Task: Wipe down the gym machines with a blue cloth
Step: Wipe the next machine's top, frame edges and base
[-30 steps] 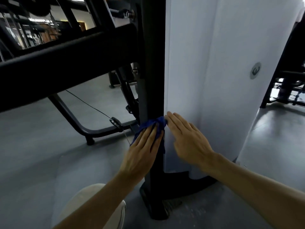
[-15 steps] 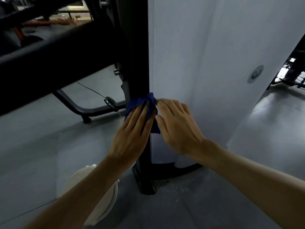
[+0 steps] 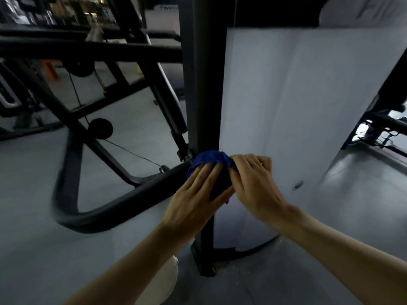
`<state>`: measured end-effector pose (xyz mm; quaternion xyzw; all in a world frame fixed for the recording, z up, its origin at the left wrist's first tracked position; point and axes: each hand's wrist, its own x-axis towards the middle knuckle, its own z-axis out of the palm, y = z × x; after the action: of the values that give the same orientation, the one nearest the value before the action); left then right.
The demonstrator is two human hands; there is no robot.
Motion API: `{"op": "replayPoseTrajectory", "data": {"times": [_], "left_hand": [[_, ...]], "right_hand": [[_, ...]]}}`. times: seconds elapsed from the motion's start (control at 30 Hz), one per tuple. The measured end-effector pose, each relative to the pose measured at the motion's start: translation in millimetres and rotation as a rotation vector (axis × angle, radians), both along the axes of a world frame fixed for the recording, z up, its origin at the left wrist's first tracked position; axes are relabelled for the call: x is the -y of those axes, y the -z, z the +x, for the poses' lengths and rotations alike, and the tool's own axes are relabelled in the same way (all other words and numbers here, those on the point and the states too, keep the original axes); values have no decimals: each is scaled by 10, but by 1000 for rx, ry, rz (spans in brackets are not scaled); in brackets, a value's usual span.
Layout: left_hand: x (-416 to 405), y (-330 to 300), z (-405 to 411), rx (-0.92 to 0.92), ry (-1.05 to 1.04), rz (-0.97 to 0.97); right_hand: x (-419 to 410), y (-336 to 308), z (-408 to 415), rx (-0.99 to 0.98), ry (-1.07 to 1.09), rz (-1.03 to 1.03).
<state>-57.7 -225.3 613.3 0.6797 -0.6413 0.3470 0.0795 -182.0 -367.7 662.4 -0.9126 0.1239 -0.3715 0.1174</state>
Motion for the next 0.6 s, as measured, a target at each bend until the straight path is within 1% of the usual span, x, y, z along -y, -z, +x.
{"op": "replayPoseTrajectory", "data": {"times": [0.1, 0.2, 0.33, 0.43, 0.53, 0.57, 0.6], "left_hand": [[-223, -598, -50, 43, 48, 63], [-397, -1081, -80, 72, 127, 44], [-433, -1725, -239, 62, 214, -92], [-318, -2137, -481, 16, 219, -134], [-148, -2376, -729, -81, 182, -114], [-99, -2446, -816, -111, 194, -104], [-52, -2511, -903, -132, 216, -91]], "right_hand": [[-185, -623, -196, -45, 64, 70], [-289, -1096, -398, -26, 96, -66], [-336, -1655, -729, -14, 118, -184], [-367, -1980, -985, 16, 166, -288], [-439, -2230, -1283, 15, 155, -279], [-458, -2290, -1392, 13, 158, -251], [-466, -2352, -1517, 10, 173, -169]]}}
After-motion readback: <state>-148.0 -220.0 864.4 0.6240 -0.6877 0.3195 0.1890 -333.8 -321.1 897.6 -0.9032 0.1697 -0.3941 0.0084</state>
